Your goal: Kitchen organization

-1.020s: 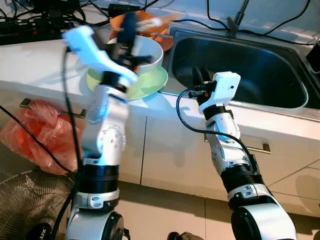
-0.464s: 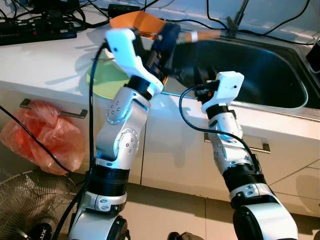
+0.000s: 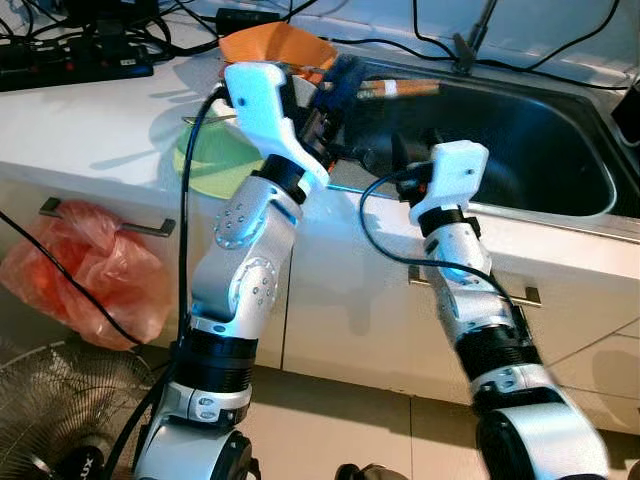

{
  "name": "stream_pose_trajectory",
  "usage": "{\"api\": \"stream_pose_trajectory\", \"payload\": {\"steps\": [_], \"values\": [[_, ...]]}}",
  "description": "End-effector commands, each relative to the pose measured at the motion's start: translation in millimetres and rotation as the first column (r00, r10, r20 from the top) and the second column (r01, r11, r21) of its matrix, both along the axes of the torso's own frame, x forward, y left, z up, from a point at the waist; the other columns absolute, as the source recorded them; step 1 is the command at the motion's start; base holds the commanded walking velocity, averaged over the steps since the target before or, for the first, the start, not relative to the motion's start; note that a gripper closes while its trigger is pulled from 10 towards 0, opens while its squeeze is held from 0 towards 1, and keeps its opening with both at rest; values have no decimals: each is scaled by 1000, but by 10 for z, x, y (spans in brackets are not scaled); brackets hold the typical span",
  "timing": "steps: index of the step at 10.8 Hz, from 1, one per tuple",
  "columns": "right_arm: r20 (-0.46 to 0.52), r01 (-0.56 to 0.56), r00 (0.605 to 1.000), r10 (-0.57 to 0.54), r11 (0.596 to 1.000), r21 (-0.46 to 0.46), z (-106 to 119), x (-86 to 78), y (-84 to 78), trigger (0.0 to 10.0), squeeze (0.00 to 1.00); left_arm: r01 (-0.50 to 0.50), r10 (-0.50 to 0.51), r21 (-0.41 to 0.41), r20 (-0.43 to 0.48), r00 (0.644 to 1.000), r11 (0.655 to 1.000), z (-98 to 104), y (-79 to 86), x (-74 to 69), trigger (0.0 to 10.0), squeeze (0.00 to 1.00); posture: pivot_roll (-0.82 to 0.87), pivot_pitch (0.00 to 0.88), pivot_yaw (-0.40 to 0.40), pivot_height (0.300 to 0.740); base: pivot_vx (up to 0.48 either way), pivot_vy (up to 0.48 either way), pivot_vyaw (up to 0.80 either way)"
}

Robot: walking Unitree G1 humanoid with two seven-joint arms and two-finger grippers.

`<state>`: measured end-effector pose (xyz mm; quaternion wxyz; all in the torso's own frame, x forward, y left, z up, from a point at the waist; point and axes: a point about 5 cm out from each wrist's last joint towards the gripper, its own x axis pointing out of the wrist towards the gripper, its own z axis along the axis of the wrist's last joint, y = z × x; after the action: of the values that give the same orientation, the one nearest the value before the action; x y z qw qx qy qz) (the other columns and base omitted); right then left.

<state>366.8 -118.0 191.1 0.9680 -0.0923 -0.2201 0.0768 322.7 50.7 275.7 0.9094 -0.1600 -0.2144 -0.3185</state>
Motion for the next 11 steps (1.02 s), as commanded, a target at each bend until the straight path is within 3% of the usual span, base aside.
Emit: {"api": "stream_pose_trajectory", "payload": {"steps": [1, 3, 11], "values": [[36, 18, 999, -16, 997, -73, 23, -3, 3, 10000, 0, 26, -25, 38, -18, 1000, 999, -47, -65, -12, 10000, 0, 91, 94, -62, 740, 0, 0, 0], [85, 54, 996, -40, 983, -178, 44, -11, 15, 10000, 0, 52, -47, 91, -52, 998, 995, -99, -89, -7, 10000, 0, 94, 94, -60, 740, 0, 0, 0], [121, 94, 990, -67, 968, -235, 16, -10, 66, 10000, 0, 103, -86, 202, -94, 992, 974, -170, -111, -24, 10000, 0, 98, 84, -55, 740, 0, 0, 0]]}}
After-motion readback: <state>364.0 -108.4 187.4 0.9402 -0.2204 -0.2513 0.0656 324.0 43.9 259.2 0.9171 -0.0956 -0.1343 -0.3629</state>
